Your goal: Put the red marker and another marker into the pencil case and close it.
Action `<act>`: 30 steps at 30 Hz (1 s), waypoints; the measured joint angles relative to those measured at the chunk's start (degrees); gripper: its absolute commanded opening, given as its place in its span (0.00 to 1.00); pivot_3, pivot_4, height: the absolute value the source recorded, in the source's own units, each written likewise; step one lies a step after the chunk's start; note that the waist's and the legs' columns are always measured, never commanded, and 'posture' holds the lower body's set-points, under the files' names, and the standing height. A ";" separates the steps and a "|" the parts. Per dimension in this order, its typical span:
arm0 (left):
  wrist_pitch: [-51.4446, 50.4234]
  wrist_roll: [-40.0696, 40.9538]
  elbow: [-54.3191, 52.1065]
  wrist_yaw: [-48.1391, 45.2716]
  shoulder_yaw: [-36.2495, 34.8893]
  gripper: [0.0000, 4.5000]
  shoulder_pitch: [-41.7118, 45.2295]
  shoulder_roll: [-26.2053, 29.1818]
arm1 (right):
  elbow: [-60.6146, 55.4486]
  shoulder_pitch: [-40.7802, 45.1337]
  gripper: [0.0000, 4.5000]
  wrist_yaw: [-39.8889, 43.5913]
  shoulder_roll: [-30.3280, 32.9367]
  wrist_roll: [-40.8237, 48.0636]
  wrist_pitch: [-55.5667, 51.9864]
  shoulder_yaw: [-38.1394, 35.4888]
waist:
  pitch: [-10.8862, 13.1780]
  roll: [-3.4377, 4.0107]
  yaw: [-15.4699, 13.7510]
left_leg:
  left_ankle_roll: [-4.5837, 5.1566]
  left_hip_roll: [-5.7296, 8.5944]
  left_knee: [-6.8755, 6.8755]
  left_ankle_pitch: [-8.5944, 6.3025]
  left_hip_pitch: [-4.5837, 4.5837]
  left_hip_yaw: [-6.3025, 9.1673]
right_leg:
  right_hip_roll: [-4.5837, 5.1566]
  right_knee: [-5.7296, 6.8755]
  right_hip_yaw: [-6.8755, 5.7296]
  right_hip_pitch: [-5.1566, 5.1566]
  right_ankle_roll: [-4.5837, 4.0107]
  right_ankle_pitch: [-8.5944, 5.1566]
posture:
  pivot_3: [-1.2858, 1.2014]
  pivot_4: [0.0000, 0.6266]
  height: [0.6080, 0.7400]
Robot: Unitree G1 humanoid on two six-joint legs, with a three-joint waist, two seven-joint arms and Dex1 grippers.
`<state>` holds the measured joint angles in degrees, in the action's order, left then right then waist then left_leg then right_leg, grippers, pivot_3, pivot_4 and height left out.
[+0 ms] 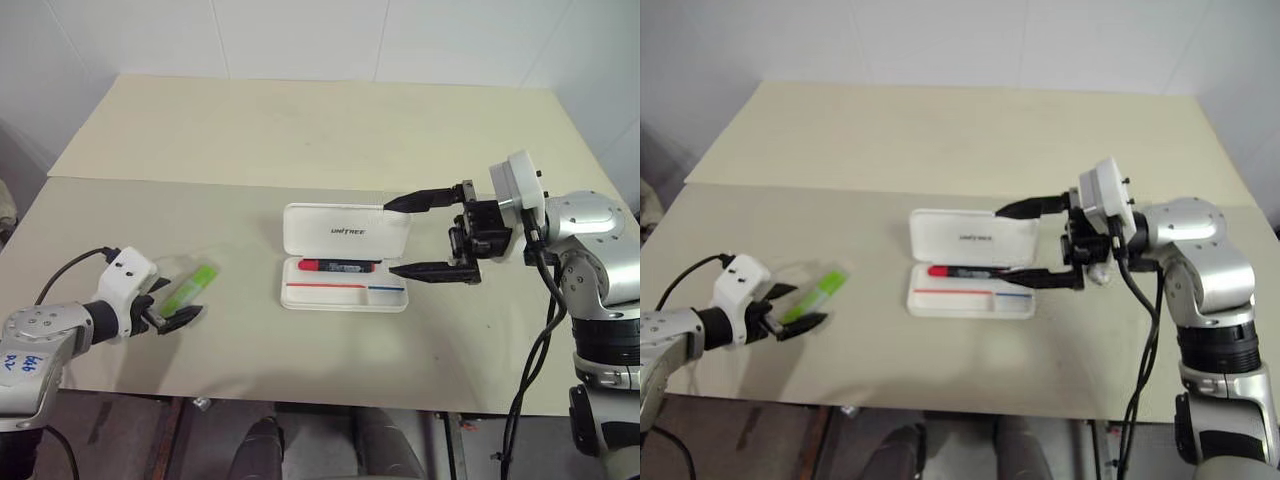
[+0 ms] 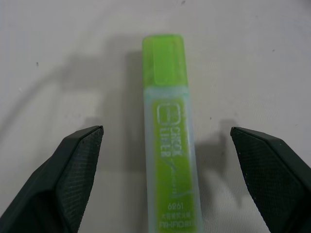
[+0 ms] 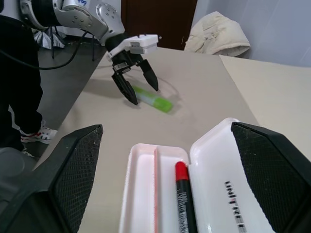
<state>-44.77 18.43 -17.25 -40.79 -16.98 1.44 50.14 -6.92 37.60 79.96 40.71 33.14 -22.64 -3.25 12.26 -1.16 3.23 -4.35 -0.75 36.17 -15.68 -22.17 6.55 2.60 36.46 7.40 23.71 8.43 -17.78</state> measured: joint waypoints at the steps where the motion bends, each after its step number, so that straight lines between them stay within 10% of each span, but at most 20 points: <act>1: -0.20 -0.01 -0.01 0.02 0.00 1.00 -0.05 0.02 | -0.48 -0.35 1.00 -0.15 0.84 0.02 -0.14 0.02 | 0.00 0.00 -0.04 | -0.01 0.00 -0.01 0.00 0.01 0.00 | 0.00 0.00 0.00 0.00 0.00 0.00 | 0.52 0.24 1.00; 8: -0.52 -0.06 0.54 -0.60 0.06 1.00 -0.36 0.45 | -3.68 -3.46 1.00 -0.42 4.01 1.85 -2.50 0.01 | -0.01 -0.01 -0.01 | -0.01 0.00 -0.03 0.00 0.01 -0.01 | 0.00 -0.04 0.00 -0.01 -0.01 -0.01 | 0.52 0.24 1.00; 19: 1.38 -0.02 5.72 -3.39 0.80 0.24 1.98 1.38 | -7.55 -5.40 1.00 -2.68 4.06 3.99 -3.72 -0.21 | -0.01 -0.01 -0.11 | -0.01 0.00 -0.03 0.00 0.09 -0.01 | 0.00 -0.03 0.00 -0.08 -0.02 -0.01 | 0.52 0.24 1.00; 30: 6.51 -0.69 8.59 -4.51 2.63 0.24 3.01 2.17 | -4.14 -6.77 1.00 -3.77 3.90 0.96 -0.22 -0.19 | -0.01 0.00 -0.18 | -0.04 0.01 -0.01 0.04 0.16 -0.01 | 0.00 -0.01 0.00 -0.15 -0.05 0.01 | 0.52 0.24 1.00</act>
<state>-38.26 17.74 -8.66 -45.29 -14.34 4.46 52.31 -11.06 30.83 76.19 44.61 34.10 -22.87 -3.45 12.25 -1.16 3.05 -4.39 -0.74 36.16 -15.65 -22.01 6.54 2.60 36.46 7.40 23.56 8.38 -17.77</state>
